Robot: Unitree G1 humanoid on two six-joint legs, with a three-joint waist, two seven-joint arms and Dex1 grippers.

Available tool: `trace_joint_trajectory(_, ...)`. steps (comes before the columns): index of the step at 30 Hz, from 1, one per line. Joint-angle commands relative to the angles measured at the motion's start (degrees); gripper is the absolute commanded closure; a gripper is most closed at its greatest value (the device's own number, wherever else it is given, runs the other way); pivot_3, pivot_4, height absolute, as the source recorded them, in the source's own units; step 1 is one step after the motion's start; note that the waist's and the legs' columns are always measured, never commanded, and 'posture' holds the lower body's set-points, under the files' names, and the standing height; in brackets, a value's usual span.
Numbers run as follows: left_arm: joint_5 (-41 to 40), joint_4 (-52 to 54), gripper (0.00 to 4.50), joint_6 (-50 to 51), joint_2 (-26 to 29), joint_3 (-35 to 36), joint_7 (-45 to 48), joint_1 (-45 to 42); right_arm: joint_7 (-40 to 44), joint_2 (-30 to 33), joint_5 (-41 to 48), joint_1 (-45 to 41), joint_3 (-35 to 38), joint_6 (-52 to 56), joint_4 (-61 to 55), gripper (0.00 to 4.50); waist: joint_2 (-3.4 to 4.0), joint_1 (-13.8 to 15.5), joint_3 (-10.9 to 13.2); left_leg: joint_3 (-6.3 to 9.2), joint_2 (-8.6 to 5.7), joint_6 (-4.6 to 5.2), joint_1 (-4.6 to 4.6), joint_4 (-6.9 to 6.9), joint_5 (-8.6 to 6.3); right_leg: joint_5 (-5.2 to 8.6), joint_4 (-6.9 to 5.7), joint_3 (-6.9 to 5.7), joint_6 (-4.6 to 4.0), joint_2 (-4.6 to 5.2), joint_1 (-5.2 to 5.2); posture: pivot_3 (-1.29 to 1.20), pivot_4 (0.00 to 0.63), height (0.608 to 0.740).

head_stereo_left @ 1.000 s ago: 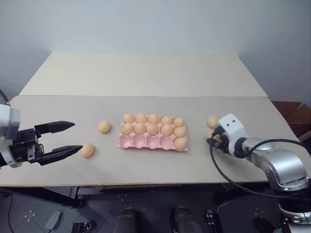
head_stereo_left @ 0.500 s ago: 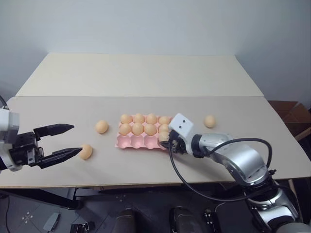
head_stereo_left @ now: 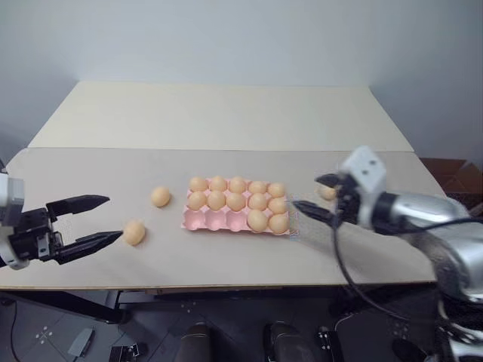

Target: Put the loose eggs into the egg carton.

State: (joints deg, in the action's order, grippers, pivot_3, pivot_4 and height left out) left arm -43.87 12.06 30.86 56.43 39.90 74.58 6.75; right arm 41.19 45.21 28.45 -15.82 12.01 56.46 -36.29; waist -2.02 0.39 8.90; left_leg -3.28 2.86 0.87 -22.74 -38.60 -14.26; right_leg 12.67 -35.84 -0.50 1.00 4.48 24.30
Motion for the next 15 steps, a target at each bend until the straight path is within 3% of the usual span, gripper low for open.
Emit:
trace_joint_trajectory(1, 0.7, -2.1, 0.00, -1.4, 0.2, 1.5, 0.3, 0.3, 7.7, 2.3, -1.6, 8.7, 6.4, -13.9, 2.9, 0.06, 0.01, 0.1, 0.0, -0.01, 0.01, 0.00, 0.03, 0.00, 0.00, 0.04, -0.02, 0.02, 0.04, -0.01, 0.00, 0.00, 0.150, 0.740)
trace_joint_trajectory(5, 1.6, -4.1, 0.00, -2.4, 0.1, 1.8, 2.3, 2.3, 13.0, 2.9, -3.4, 17.4, 9.2, -24.7, 7.4, 0.06, 0.01, -0.4, 0.0, -0.09, 0.06, 0.00, 0.19, 0.00, 0.00, 0.24, -0.09, 0.14, 0.21, -0.05, -0.06, 0.00, 0.150, 0.740)
trace_joint_trajectory(9, 0.8, -2.7, 0.00, -2.1, -0.7, 1.6, 1.7, 2.6, 10.3, 1.9, -2.3, 15.8, 8.5, -23.6, 8.4, 0.06, 0.01, -0.9, 0.0, -0.19, 0.10, 0.00, 0.32, 0.01, 0.00, 0.34, -0.18, 0.25, 0.03, -0.06, -0.05, 0.00, 0.150, 0.740)
trace_joint_trajectory(15, -1.2, -0.5, 0.00, -1.2, -1.5, -1.6, -1.0, -2.9, -4.6, -2.0, -8.7, -1.4, -3.3, -9.8, 16.6, 0.06, -0.01, -1.2, 0.0, -0.28, 0.10, -0.01, 0.39, 0.01, 0.01, 0.26, -0.20, 0.40, -0.14, -0.07, -0.03, 0.00, 0.150, 0.740)
